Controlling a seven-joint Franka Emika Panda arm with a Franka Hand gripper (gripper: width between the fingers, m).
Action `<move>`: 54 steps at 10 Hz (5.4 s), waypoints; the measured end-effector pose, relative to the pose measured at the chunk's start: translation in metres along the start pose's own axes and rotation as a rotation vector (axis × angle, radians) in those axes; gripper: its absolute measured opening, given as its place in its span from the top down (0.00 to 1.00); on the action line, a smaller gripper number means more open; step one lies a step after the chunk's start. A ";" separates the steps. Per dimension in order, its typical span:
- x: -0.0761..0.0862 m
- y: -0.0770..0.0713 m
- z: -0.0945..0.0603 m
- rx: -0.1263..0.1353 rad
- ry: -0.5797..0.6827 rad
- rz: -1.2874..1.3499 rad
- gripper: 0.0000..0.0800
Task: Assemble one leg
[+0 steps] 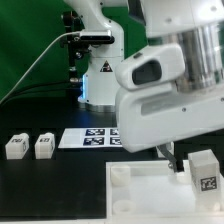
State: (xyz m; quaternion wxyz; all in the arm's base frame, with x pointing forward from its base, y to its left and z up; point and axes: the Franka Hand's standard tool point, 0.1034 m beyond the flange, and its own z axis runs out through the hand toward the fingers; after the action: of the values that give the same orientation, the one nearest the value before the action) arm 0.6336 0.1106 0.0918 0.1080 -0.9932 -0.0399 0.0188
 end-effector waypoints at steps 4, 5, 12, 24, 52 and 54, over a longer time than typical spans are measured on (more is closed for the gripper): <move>-0.004 -0.002 0.013 0.012 -0.115 0.014 0.25; -0.004 -0.001 0.014 0.012 -0.115 0.014 0.25; -0.009 0.002 0.016 -0.006 -0.026 0.288 0.63; -0.012 -0.016 0.023 0.072 0.046 1.199 0.62; 0.006 -0.011 0.013 0.037 0.082 0.650 1.00; 0.006 -0.010 0.011 0.033 0.086 0.567 0.71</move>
Offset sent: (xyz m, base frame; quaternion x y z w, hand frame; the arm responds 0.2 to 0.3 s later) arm 0.0000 0.0000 0.0000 0.0000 0.0000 0.0000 1.0000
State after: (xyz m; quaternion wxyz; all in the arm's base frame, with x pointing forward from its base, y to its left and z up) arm 0.6384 0.1236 0.0828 0.1162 -0.9628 0.2441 0.0070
